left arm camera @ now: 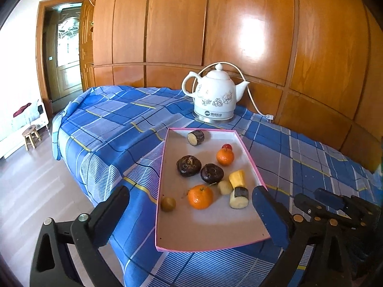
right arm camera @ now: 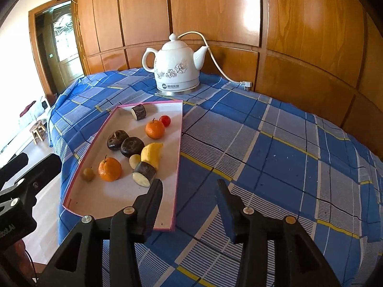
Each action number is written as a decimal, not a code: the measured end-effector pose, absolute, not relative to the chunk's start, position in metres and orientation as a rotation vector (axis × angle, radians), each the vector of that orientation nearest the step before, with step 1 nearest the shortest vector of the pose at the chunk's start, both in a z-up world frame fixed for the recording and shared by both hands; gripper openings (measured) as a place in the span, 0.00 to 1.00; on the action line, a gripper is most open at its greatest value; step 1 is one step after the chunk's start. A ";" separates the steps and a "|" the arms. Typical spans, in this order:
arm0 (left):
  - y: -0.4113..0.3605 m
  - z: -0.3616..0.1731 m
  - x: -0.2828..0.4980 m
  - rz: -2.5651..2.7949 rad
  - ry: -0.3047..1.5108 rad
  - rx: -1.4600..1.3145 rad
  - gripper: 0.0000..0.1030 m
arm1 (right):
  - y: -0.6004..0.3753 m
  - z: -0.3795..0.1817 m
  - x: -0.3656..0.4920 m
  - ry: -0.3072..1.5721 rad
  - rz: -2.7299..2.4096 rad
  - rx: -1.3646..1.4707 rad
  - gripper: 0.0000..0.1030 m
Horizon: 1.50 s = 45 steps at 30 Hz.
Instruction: Organize fruits
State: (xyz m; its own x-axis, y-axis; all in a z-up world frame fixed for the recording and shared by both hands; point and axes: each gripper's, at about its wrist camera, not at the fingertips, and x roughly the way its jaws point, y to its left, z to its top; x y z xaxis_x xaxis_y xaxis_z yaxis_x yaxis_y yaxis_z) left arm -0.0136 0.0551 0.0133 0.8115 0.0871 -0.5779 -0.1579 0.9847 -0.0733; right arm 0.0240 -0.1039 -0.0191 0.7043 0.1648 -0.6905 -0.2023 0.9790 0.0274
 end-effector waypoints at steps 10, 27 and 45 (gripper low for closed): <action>0.060 0.017 -0.020 0.180 0.581 -0.099 1.00 | -0.099 -0.015 0.021 0.737 0.212 -0.053 0.45; 0.062 0.018 -0.022 0.200 0.575 -0.096 1.00 | -0.090 -0.014 0.019 0.732 0.234 -0.073 0.45; 0.064 0.020 -0.023 0.197 0.577 -0.104 1.00 | -0.086 -0.015 0.020 0.737 0.246 -0.080 0.46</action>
